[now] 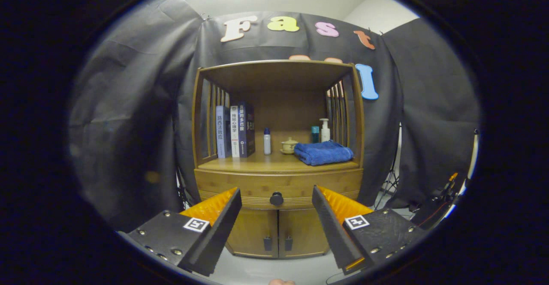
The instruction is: Pull open the drawer, take out the items inside it, and place them on the countertop above the cabinet.
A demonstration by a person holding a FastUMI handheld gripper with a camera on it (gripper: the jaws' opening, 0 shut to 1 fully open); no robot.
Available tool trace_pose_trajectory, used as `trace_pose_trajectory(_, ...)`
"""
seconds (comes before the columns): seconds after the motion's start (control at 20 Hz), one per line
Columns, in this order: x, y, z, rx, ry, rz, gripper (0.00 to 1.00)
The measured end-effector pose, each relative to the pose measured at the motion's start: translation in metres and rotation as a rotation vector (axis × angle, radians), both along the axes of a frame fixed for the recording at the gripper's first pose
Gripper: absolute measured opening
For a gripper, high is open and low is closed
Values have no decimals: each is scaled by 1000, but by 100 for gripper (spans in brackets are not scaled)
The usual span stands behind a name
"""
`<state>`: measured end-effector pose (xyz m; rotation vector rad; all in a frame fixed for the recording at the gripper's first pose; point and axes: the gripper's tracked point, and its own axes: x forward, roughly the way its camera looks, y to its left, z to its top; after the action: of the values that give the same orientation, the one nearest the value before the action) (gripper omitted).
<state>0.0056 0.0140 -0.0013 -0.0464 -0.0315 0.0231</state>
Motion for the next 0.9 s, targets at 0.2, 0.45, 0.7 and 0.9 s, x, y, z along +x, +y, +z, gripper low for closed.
trace_pose_trajectory(0.2,16,4,-4,-5,-1,-3,99)
trace_pose_trajectory(0.45,56,-9,-27,11,31,-33,99)
trace_pose_trajectory(0.7,109,-26,-65,36,95,-44,99)
trace_pose_trajectory(0.9,147,-39,-101,11,134,-34,99)
